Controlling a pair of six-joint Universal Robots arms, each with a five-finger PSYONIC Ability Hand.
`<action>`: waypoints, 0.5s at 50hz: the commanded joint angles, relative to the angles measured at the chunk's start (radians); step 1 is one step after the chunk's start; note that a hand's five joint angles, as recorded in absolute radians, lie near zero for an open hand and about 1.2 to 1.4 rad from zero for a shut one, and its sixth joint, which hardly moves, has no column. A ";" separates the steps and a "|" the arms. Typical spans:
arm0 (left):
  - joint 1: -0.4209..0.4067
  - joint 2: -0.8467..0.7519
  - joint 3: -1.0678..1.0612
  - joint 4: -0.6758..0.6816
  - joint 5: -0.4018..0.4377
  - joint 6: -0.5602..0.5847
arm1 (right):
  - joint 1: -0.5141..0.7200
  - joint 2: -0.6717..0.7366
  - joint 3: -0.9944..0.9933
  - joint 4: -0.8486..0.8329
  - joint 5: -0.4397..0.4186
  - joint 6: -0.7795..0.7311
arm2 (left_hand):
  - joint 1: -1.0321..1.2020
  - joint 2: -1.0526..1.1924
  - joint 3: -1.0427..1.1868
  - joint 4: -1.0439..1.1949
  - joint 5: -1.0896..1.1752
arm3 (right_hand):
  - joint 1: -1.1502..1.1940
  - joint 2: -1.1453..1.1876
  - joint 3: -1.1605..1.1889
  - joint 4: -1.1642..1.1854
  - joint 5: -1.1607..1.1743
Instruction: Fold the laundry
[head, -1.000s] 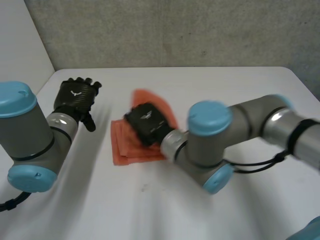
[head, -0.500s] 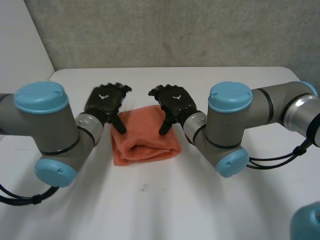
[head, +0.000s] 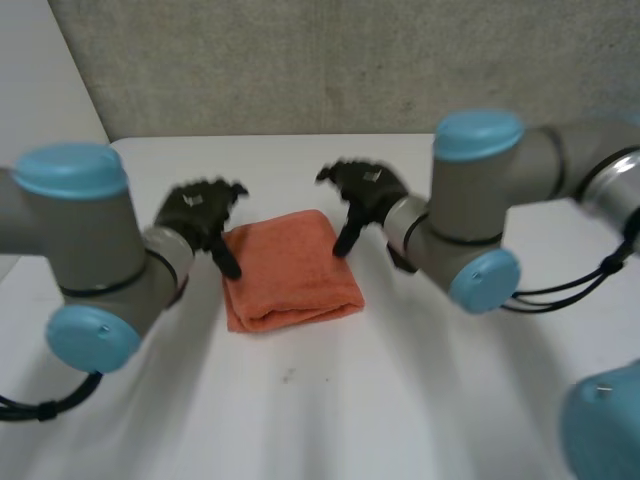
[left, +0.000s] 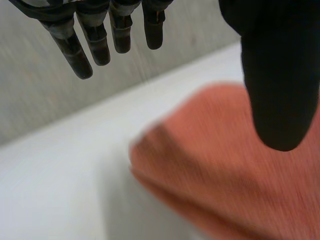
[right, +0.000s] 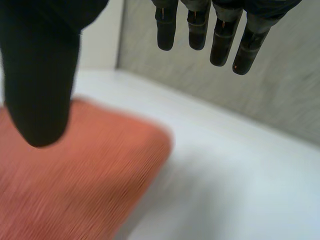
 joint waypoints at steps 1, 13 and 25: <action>0.060 0.220 0.023 0.003 0.001 -0.006 | -0.080 -0.318 0.220 -0.170 0.192 0.014 | -0.029 -0.026 -0.038 -0.029 -0.046 | -0.027 -0.039 -0.036 -0.056 -0.056; 0.125 0.359 0.030 -0.077 0.091 -0.061 | -0.200 -0.608 0.559 -0.341 0.241 -0.136 | -0.029 -0.026 -0.038 -0.029 -0.046 | -0.027 -0.039 -0.036 -0.056 -0.056; 0.128 0.360 0.008 -0.073 0.103 -0.092 | -0.211 -0.631 0.607 -0.339 0.180 -0.147 | -0.029 -0.026 -0.038 -0.029 -0.046 | -0.027 -0.039 -0.036 -0.056 -0.056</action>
